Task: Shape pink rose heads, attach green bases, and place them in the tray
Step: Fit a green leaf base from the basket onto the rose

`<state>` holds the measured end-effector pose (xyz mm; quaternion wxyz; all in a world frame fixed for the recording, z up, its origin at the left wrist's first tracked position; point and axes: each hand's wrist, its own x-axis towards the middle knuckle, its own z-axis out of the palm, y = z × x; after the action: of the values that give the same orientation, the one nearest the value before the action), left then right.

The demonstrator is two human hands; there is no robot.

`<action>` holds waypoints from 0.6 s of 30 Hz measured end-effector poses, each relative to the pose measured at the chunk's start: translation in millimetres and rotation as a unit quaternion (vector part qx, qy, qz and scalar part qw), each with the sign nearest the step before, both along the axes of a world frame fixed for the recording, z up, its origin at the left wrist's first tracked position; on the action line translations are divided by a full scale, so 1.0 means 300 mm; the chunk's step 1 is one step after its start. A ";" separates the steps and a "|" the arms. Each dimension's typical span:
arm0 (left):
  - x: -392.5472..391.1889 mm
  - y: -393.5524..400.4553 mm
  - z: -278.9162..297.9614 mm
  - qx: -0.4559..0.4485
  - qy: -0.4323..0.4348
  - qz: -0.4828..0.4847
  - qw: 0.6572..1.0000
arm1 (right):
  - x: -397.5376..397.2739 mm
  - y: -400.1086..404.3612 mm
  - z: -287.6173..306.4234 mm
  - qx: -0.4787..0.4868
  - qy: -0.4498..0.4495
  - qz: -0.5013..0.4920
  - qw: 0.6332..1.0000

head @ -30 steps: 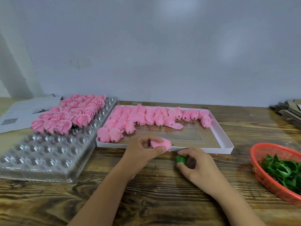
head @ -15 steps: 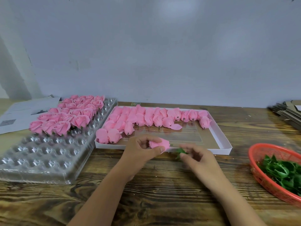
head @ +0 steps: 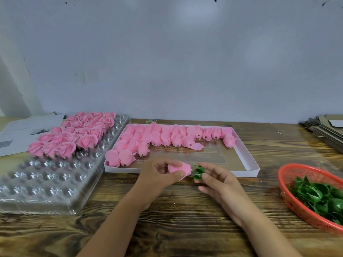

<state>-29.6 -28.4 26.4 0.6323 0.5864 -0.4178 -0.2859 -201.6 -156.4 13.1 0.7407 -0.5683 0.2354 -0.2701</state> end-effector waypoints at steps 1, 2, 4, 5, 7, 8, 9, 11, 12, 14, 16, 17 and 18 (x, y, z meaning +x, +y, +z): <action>-0.002 0.000 -0.001 0.001 0.001 -0.001 1.000 | 0.001 0.002 0.000 -0.003 0.000 -0.001 1.000; -0.003 -0.001 -0.002 0.004 0.002 -0.002 1.000 | 0.001 0.003 -0.001 -0.005 -0.002 -0.004 1.000; -0.005 -0.002 -0.006 0.015 -0.002 -0.003 1.000 | 0.001 0.003 -0.002 -0.004 -0.008 -0.009 1.000; -0.005 -0.003 -0.008 0.019 -0.004 -0.005 1.000 | 0.002 0.004 -0.003 -0.005 -0.009 -0.012 1.000; -0.007 -0.004 -0.010 0.022 -0.004 -0.009 1.000 | 0.005 0.005 -0.002 -0.010 -0.008 -0.018 1.000; -0.009 -0.004 -0.010 0.022 -0.002 -0.011 1.000 | 0.006 0.006 -0.002 -0.013 -0.008 -0.020 1.000; -0.011 -0.004 -0.009 0.023 0.001 -0.013 1.000 | 0.007 0.009 -0.001 -0.017 -0.007 -0.021 1.000; -0.013 -0.003 -0.005 0.028 0.004 -0.016 0.999 | 0.009 0.015 0.002 -0.031 -0.004 -0.023 0.999; -0.015 -0.004 -0.003 0.032 0.002 -0.019 0.999 | 0.010 0.019 0.002 -0.037 -0.003 -0.023 0.999; -0.019 -0.004 0.001 0.036 -0.002 -0.022 0.999 | 0.012 0.023 0.002 -0.043 -0.004 -0.024 0.999; -0.024 -0.003 0.003 0.033 -0.007 -0.022 0.999 | 0.013 0.025 0.004 -0.050 -0.005 -0.025 0.998; -0.025 -0.002 0.005 0.030 -0.008 -0.022 0.999 | 0.014 0.027 0.005 -0.055 -0.004 -0.024 0.998; -0.026 0.000 0.006 0.027 -0.007 -0.021 0.999 | 0.014 0.027 0.006 -0.059 -0.004 -0.024 0.998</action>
<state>-37.2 -28.5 28.2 0.6072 0.5960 -0.4267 -0.3065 -197.3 -148.4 14.9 0.7000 -0.6041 0.2299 -0.3037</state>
